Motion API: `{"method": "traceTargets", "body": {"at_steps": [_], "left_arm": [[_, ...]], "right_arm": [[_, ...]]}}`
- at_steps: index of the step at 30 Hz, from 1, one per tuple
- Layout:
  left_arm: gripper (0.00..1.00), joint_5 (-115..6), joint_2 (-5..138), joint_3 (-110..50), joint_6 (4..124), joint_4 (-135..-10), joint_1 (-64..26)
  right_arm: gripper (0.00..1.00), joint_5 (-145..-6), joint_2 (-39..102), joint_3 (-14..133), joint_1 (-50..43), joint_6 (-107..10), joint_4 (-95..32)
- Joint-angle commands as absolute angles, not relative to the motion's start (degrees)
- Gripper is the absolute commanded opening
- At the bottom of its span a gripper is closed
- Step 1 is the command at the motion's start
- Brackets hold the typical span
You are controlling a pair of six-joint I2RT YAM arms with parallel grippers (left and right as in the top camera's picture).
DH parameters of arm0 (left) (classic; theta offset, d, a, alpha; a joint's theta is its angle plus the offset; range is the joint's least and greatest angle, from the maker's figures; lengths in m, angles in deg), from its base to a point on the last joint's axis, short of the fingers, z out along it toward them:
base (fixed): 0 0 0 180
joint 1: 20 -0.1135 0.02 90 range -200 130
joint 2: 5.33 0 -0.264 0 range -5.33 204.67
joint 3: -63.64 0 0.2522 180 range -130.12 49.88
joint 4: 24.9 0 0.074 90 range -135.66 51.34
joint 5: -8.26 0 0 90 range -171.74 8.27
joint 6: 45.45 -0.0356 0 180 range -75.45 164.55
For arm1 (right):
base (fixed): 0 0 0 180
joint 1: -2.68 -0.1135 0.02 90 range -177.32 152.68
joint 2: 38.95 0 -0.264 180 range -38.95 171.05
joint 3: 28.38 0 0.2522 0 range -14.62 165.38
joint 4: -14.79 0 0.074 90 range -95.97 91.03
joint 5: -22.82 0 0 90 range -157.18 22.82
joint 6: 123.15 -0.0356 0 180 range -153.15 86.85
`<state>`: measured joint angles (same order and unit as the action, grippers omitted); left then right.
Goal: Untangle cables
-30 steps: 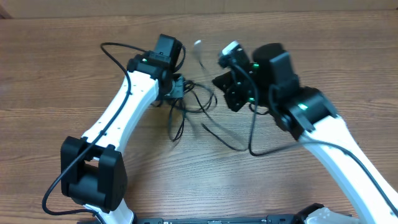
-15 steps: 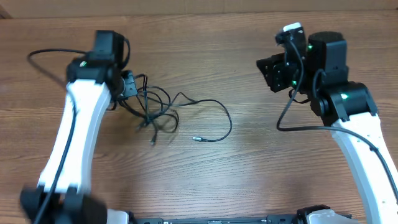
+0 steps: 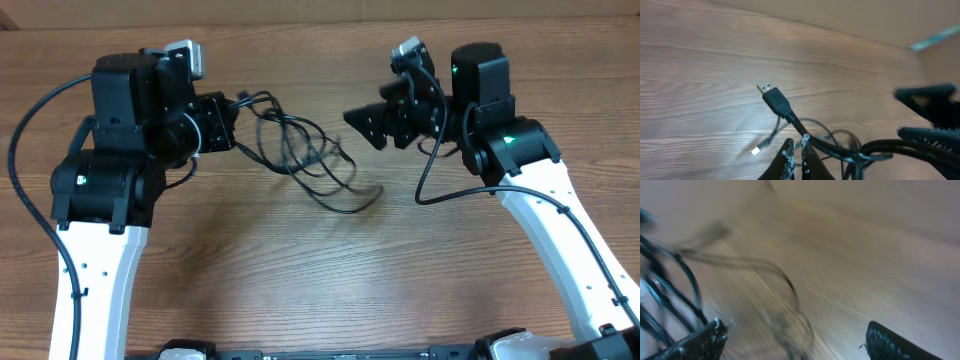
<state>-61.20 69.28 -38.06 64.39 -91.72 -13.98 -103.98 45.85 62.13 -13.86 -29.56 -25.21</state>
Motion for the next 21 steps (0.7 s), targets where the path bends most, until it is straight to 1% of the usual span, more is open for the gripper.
{"method": "traceTargets", "body": {"at_steps": [1,6,11,13,15,18,21], "left_arm": [[0.04,-53.8,69.9,-39.2,67.0,-90.9,-13.6],[0.04,-49.5,70.0,-39.2,68.6,-88.2,-13.6],[0.04,-53.3,70.1,-39.2,68.6,-87.9,-13.6],[0.04,-55.2,70.3,-39.2,68.6,-88.2,-13.6],[0.04,-55.2,70.5,-39.2,68.6,-88.2,-13.6],[0.04,-54.9,70.5,-39.2,69.3,-88.0,-13.6],[0.04,-53.0,70.5,-39.2,70.3,-87.5,-13.6]], "right_arm": [[0.87,-116.4,44.8,62.3,-13.8,-35.5,-20.5],[0.86,-117.4,45.7,62.3,-16.5,-32.1,-20.0],[0.84,-117.4,46.0,62.3,-19.4,-30.2,-20.3],[0.82,-117.1,46.0,62.3,-20.5,-28.6,-20.3],[0.76,-115.9,46.0,62.3,-21.3,-28.3,-20.5],[0.73,-113.2,46.0,62.3,-22.3,-28.3,-21.2],[0.68,-110.4,46.1,62.3,-22.8,-26.9,-22.3]]}}
